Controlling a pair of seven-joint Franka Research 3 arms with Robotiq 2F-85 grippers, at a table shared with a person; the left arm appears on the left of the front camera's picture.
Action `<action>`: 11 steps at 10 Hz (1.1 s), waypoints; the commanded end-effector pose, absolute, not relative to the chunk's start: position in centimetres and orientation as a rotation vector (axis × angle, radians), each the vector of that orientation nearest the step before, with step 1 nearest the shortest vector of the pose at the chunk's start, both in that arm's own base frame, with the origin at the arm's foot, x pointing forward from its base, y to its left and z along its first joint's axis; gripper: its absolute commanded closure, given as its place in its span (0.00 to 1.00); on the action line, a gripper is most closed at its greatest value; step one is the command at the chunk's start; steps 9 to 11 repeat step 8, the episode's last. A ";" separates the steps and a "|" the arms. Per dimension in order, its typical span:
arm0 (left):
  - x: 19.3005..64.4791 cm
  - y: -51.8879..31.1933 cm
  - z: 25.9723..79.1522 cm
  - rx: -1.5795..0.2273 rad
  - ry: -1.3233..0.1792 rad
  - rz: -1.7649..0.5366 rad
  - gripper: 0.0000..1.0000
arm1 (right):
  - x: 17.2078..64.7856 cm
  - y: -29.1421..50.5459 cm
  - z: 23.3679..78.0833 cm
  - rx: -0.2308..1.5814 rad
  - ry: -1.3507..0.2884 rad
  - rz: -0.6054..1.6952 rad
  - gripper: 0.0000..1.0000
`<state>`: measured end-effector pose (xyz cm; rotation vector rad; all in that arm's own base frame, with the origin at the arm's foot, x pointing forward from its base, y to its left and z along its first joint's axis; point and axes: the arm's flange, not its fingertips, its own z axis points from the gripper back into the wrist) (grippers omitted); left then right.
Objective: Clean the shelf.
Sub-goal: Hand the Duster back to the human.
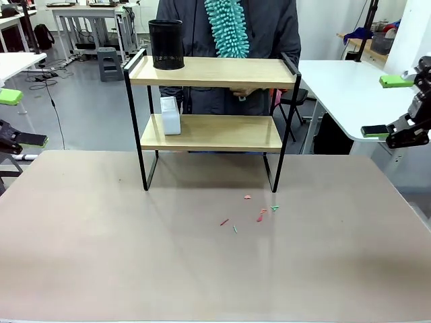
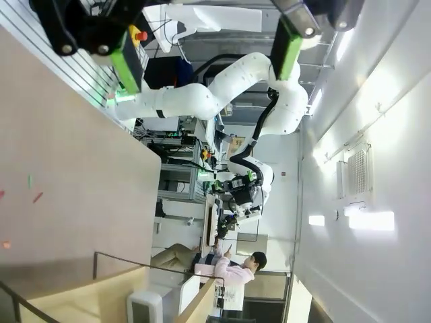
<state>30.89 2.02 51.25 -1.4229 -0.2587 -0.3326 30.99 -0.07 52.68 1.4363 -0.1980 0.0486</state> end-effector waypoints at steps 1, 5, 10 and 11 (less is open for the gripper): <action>30.8 2.3 51.2 -1.418 -0.257 -0.361 0.00 | 31.1 0.1 52.9 1.433 -0.207 0.051 0.00; 30.8 2.3 51.2 -1.418 -0.257 -0.361 0.00 | 31.1 0.1 52.9 1.433 -0.207 0.051 0.00; 30.8 2.3 51.2 -1.418 -0.257 -0.361 0.00 | 31.1 0.1 52.9 1.433 -0.207 0.051 0.00; 30.8 2.3 51.2 -1.418 -0.257 -0.361 0.00 | 31.1 0.1 52.9 1.433 -0.207 0.051 0.00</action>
